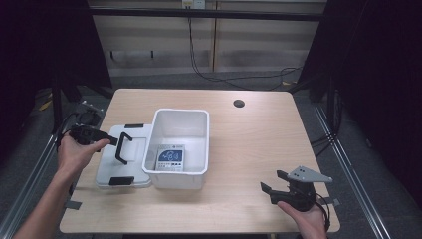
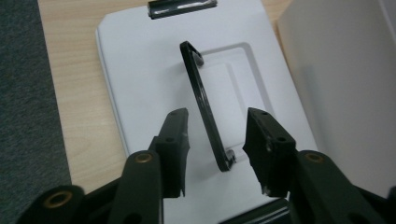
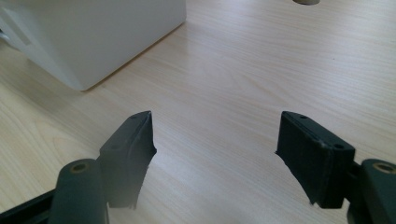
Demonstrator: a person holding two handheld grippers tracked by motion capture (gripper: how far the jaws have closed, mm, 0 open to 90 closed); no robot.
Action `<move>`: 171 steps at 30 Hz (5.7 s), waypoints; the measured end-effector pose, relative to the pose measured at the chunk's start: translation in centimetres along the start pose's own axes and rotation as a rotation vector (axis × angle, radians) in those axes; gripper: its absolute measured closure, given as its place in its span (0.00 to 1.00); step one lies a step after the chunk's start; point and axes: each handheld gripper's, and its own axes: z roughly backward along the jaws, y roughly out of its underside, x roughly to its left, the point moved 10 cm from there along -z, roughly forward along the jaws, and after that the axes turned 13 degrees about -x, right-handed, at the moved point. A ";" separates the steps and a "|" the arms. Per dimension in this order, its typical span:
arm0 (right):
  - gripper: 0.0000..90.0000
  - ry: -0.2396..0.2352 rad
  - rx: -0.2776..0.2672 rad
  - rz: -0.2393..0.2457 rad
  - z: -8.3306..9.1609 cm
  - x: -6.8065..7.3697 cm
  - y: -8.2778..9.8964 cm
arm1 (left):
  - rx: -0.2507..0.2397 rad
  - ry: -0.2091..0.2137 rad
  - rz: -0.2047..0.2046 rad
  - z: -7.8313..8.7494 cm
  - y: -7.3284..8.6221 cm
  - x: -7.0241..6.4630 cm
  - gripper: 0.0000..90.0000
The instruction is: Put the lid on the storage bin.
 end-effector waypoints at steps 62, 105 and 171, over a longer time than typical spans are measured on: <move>0.30 0.008 0.048 0.010 -0.3 -0.2 0.8 | 0.228 -0.090 0.161 -5.8 0.7 -0.7 0.92; 0.30 0.014 0.054 0.012 -0.3 -0.2 0.9 | 0.204 -0.086 0.105 -0.9 -0.7 0.0 0.94; 0.30 0.007 0.066 0.017 -0.4 -0.1 1.1 | 0.151 -0.014 -0.012 8.1 -5.5 -3.1 0.94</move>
